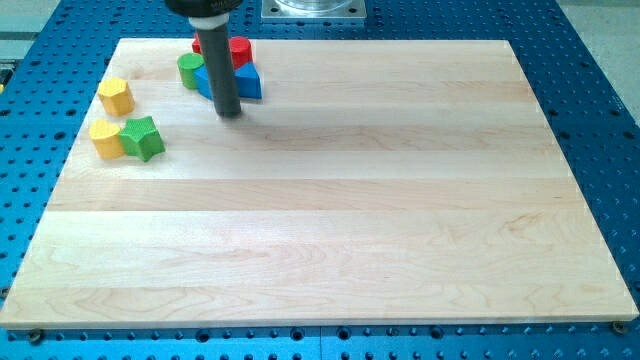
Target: Push the green circle into the hexagon
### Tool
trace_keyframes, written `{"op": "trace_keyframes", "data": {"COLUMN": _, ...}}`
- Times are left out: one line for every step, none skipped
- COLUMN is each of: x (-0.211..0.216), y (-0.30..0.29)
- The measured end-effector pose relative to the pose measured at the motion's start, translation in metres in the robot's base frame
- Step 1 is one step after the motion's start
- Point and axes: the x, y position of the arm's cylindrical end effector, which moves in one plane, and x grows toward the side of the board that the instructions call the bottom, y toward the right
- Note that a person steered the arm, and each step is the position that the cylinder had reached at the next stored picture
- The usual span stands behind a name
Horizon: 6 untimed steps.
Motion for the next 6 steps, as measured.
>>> {"op": "trace_keyframes", "data": {"x": -0.033, "y": 0.018}}
{"op": "trace_keyframes", "data": {"x": -0.068, "y": 0.015}}
{"op": "trace_keyframes", "data": {"x": -0.07, "y": -0.022}}
{"op": "trace_keyframes", "data": {"x": -0.07, "y": -0.057}}
{"op": "trace_keyframes", "data": {"x": -0.054, "y": -0.101}}
{"op": "trace_keyframes", "data": {"x": -0.053, "y": -0.121}}
